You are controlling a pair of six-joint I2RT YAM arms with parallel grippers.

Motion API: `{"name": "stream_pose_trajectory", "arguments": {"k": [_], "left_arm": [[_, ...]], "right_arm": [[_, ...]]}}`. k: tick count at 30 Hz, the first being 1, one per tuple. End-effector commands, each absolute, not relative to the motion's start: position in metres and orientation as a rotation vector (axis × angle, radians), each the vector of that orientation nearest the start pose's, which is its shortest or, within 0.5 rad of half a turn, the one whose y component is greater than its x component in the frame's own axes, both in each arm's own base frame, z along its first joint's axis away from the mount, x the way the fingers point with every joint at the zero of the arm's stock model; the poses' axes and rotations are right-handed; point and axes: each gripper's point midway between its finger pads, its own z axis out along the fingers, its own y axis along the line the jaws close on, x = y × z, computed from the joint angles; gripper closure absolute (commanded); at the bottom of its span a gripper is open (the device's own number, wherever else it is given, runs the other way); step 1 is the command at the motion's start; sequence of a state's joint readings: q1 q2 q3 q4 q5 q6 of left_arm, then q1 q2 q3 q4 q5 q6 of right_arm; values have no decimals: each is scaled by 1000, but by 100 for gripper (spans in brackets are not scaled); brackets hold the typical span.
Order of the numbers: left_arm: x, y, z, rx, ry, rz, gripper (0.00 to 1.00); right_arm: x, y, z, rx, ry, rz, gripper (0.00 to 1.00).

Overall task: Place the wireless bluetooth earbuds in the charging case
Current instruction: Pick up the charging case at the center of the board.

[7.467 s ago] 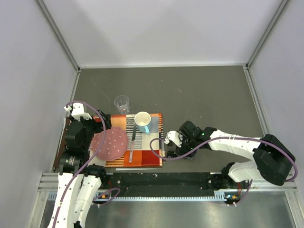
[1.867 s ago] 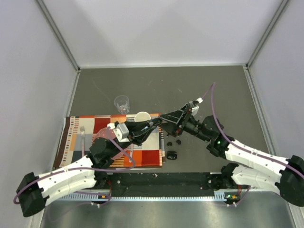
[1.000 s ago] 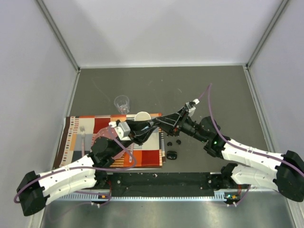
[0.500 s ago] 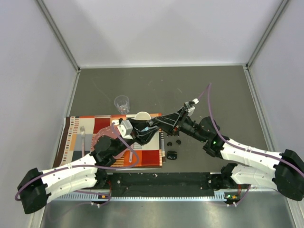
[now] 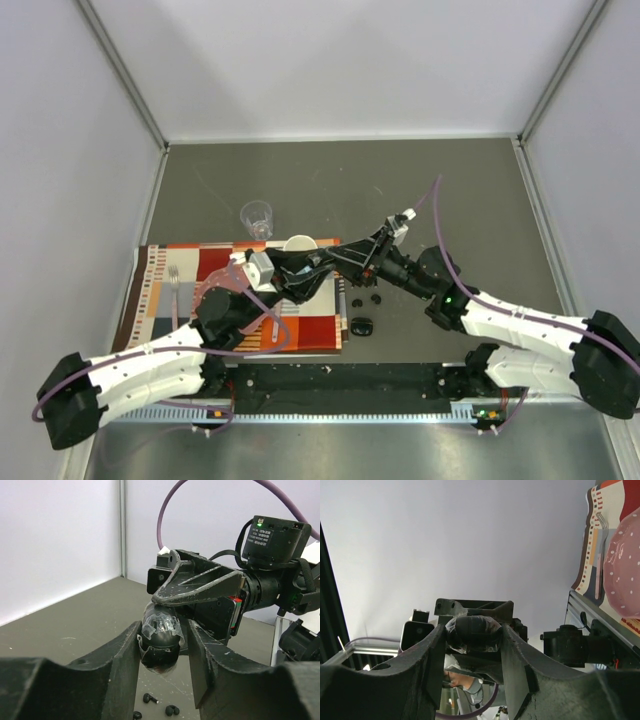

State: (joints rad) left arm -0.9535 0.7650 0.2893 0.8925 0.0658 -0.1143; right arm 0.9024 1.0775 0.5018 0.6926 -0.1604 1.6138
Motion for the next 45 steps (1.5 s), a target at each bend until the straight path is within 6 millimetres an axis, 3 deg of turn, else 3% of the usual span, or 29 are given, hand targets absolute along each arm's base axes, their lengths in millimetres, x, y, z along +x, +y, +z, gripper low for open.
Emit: {"name": "stream_pose_trajectory", "arguments": {"k": [1,7,14,18,23,26,28,29,30,31,34,36,40,45], "left_arm": [[170,-269,311,524,1041,-1000,52],[172,-270,310,521,1050,-996,54],[172,-271,309,520,1056,-997,68],[173,-273,308,524,1073,-1001,53],[174,-274,309,523,1074,-1004,52],[174,-275,309,523,1076,-1004,58],[174,-275,309,524,1074,-1005,68],[174,-274,310,521,1068,-1004,78],[174,-274,310,518,1067,-1005,78],[174,-274,310,519,1067,-1006,78],[172,-272,312,516,1057,-1010,61],[171,-272,315,516,1046,-1014,57],[170,-271,316,517,1041,-1016,56],[171,-271,313,514,1047,-1012,62]], "right_arm": [[168,336,315,430,1728,2138,100],[168,336,318,418,1719,2142,100],[166,335,321,409,1707,2151,100],[166,335,323,402,1700,2154,100],[166,334,322,406,1699,2154,100],[165,333,323,405,1697,2155,100],[166,334,321,408,1702,2152,100],[166,334,320,409,1706,2150,100],[166,334,320,415,1709,2149,100],[166,334,319,418,1711,2146,100],[167,334,317,426,1721,2137,100],[167,334,315,432,1732,2129,100],[168,334,314,439,1733,2125,100],[168,334,314,435,1735,2123,100]]}}
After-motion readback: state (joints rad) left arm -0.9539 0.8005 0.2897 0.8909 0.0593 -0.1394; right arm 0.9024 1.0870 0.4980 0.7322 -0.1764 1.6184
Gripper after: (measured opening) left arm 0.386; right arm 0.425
